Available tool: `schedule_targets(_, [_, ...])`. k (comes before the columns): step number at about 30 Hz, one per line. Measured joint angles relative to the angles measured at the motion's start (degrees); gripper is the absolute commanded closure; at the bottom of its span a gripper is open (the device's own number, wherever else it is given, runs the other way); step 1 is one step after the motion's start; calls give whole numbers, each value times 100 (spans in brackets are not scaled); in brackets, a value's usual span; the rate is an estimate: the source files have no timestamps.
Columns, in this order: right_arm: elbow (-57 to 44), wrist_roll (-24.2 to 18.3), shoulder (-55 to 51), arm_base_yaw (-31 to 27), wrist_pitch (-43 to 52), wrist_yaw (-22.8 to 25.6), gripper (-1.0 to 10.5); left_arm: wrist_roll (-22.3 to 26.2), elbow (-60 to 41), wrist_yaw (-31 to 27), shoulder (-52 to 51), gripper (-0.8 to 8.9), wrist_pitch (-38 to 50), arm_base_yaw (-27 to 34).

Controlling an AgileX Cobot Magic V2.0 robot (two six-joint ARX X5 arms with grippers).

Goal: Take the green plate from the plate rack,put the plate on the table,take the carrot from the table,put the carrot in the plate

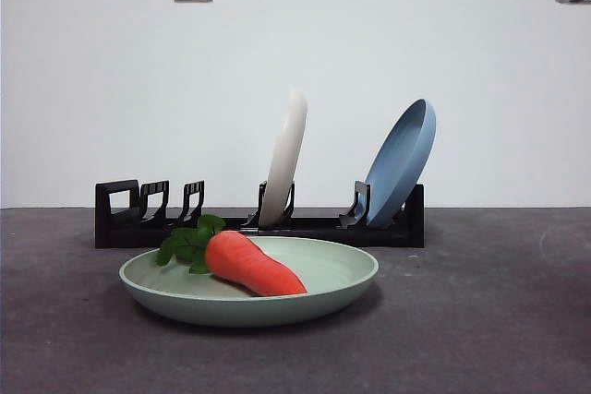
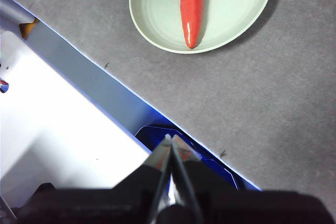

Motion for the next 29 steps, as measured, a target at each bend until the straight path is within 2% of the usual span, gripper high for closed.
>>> schedule_targets(2, [0, 0, 0, 0, 0, 0, 946, 393, -238, 586, -245, 816, 772, 621])
schedule_targets(4, [0, 0, 0, 0, 0, 0, 946, 612, -579, 1139, -520, 816, 1475, 1294])
schedule_targets(6, [0, 0, 0, 0, 0, 0, 946, 713, -949, 1451, -778, 816, 2011, 1849])
schedule_targets(13, [0, 0, 0, 0, 0, 0, 946, 866, -2948, 1519, -2037, 815, 3722, 3482])
schedule_targets(19, [0, 0, 0, 0, 0, 0, 946, 870, -4874, 1537, -3027, 815, 4365, 4192])
schedule_targets(29, [0, 0, 0, 0, 0, 2, 946, 656, -7121, 1537, -4345, 815, 4527, 4548])
